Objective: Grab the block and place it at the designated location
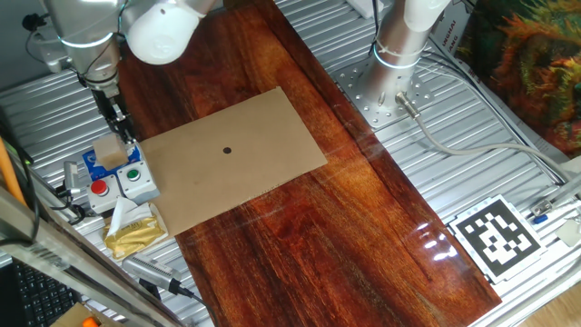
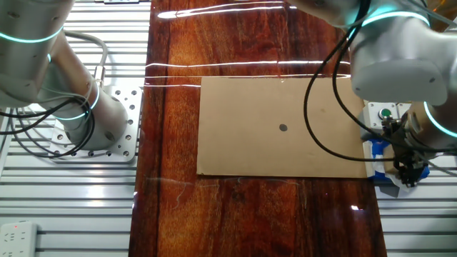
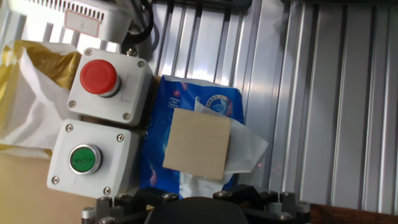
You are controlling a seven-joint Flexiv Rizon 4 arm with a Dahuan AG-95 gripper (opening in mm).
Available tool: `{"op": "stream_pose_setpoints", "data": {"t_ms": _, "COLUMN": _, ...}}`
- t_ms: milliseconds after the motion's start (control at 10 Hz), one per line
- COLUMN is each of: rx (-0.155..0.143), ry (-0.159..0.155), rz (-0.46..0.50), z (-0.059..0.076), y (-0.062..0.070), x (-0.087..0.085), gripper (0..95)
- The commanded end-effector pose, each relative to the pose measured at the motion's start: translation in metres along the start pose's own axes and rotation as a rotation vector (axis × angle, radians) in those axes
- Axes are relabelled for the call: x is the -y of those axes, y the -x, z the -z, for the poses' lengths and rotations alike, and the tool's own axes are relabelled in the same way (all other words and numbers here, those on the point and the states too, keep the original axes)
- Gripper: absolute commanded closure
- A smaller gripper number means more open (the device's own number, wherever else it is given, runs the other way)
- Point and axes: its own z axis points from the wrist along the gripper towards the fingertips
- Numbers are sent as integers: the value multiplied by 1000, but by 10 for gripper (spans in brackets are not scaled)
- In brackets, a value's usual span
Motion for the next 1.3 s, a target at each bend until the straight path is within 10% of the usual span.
{"op": "stream_pose_setpoints", "data": {"t_ms": 100, "rx": -11, "ry": 8, "rz": 9, "z": 1, "y": -1, "x": -1, "gripper": 0}}
{"op": "stream_pose_setpoints", "data": {"t_ms": 1300, "rx": 8, "ry": -17, "rz": 26, "z": 0, "y": 4, "x": 0, "gripper": 0}}
